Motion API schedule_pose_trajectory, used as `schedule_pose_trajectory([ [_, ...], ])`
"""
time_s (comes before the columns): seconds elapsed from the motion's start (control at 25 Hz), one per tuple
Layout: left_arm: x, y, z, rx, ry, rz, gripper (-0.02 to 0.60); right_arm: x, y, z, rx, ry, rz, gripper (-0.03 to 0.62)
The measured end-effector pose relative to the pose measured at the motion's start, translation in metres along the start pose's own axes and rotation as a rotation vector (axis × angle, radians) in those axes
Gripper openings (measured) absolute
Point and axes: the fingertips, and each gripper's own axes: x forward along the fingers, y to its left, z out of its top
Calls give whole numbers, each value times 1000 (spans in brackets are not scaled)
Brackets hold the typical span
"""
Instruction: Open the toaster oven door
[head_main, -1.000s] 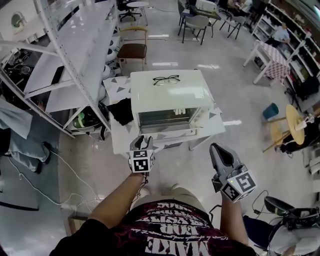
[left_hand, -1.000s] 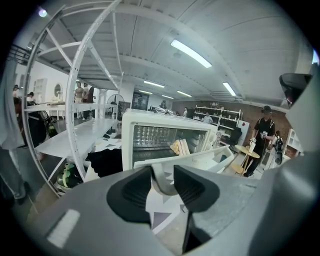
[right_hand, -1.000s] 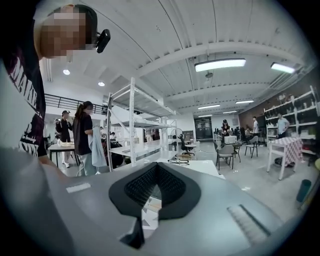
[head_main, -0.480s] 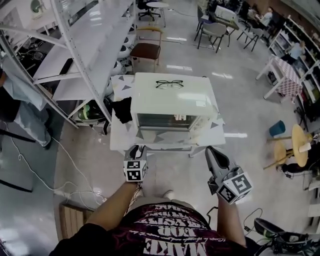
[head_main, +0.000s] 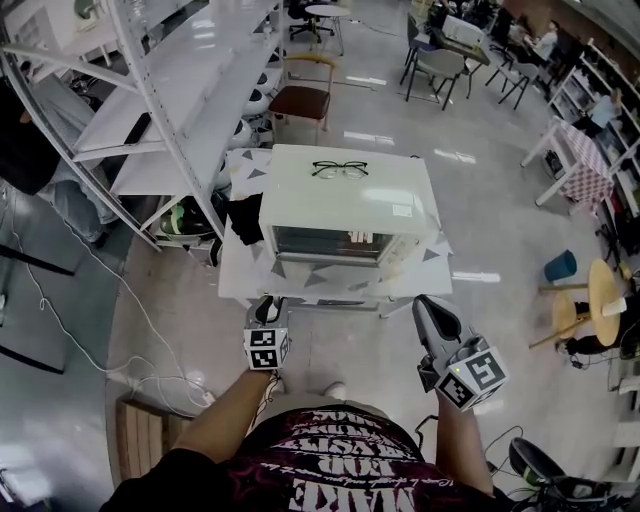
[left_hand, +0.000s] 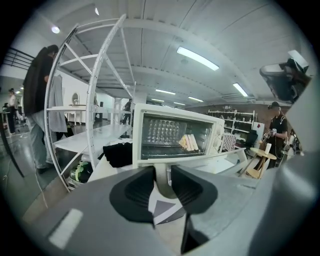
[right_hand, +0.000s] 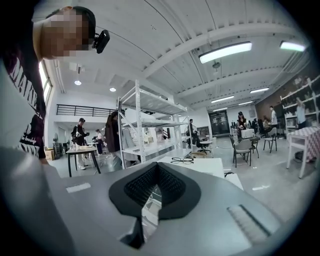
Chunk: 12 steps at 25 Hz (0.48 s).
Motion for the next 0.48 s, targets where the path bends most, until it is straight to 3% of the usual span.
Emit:
schedule_pose_trajectory([
  [0.48,0,0,-29,9,32,-19,107,-4,2,-13,25,15,-11,26],
])
